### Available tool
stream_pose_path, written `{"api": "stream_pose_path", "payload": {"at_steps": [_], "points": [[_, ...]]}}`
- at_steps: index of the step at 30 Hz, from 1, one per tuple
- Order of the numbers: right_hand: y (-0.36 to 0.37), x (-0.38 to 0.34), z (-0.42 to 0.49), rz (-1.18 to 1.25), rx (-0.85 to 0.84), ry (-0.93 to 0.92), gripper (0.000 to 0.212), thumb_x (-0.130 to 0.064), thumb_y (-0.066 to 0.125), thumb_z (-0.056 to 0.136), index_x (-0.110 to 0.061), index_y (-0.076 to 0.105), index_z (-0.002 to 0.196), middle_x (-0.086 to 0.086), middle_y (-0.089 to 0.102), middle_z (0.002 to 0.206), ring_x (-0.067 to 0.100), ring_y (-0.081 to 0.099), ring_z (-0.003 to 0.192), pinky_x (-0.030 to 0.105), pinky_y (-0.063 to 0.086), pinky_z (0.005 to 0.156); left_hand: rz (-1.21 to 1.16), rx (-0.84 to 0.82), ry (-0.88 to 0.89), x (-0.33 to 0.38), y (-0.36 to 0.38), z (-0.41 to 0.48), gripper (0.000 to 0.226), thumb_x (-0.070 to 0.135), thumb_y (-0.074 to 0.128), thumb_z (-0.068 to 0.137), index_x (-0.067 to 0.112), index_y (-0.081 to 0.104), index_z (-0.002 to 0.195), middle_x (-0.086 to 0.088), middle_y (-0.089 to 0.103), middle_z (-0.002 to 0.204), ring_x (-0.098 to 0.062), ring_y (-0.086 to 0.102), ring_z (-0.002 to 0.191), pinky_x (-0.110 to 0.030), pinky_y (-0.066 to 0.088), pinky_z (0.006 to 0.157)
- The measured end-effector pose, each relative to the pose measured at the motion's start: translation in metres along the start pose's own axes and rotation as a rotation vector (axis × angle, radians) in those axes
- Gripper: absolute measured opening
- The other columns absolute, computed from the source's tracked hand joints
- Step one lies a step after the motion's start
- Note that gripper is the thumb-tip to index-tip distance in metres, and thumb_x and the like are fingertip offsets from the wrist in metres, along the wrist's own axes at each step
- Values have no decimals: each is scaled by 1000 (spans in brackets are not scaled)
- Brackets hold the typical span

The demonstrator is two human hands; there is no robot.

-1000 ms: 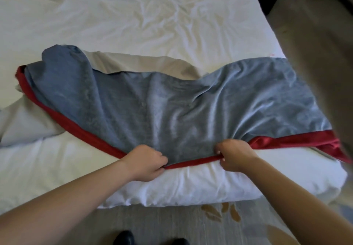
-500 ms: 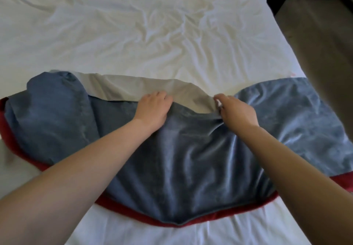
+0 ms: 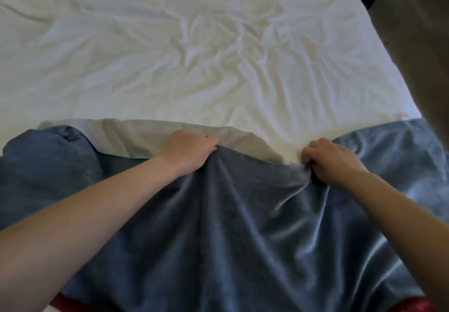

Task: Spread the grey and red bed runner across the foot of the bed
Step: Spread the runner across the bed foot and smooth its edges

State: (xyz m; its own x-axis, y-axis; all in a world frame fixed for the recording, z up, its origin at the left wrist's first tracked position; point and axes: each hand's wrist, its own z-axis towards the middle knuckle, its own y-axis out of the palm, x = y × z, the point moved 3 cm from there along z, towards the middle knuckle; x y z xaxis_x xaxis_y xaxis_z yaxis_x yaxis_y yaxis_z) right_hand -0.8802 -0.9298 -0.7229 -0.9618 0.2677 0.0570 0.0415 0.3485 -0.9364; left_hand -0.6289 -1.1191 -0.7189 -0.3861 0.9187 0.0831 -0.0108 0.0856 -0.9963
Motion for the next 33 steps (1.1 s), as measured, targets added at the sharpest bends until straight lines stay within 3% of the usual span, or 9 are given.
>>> {"api": "stream_pose_path", "payload": {"at_steps": [4,9,10,14,19,24,28,33], "points": [[-16,21,28,150,164,122,19,-13,49,81,-27,54,93,6,54,93,33,58,84,33,40,62,15,42,-104,-14,-6,27,20,33,43,97,19,57,98,-9,69,88,-34,65,77,-31,31,56],[-37,57,51,341,509,426,6,-20,42,91,-25,40,91,6,50,77,30,46,63,34,34,56,109,188,-395,-45,-21,62,19,26,38,97,16,53,94,-13,64,86,-34,60,73,-32,31,54],[-36,61,58,377,497,444,6,-19,42,92,-24,39,93,6,53,78,30,48,64,34,34,57,90,156,-444,-47,-20,70,18,23,38,97,15,54,94,-12,62,88,-33,58,74,-33,32,55],[-26,64,84,400,137,371,22,-5,45,87,-19,52,103,9,62,102,33,56,89,34,40,67,130,-184,-526,-48,-5,97,23,10,45,89,19,64,97,-7,63,101,-31,58,93,-33,35,67],[-32,66,90,407,90,476,29,1,47,81,-14,60,103,11,60,107,29,54,89,33,42,70,146,-182,-539,-52,-7,99,17,18,47,93,19,64,90,-5,64,92,-29,58,87,-33,35,67],[-69,18,104,372,155,271,40,-6,52,83,-20,55,120,6,51,120,27,57,92,34,43,65,75,-57,-496,-65,-31,67,30,45,47,90,22,60,104,-3,64,100,-28,59,90,-31,36,65],[-101,-47,120,282,207,-20,42,-12,52,89,-23,50,129,4,49,130,26,53,112,38,47,77,106,29,-455,-95,-51,17,40,48,47,88,20,59,113,-6,65,105,-31,60,93,-33,38,64],[-114,-148,136,213,203,-259,47,-19,50,90,-23,42,136,3,47,134,24,46,119,38,42,89,132,51,-483,-137,-64,-55,43,48,48,87,18,60,115,-7,66,108,-32,60,96,-40,47,75]]}}
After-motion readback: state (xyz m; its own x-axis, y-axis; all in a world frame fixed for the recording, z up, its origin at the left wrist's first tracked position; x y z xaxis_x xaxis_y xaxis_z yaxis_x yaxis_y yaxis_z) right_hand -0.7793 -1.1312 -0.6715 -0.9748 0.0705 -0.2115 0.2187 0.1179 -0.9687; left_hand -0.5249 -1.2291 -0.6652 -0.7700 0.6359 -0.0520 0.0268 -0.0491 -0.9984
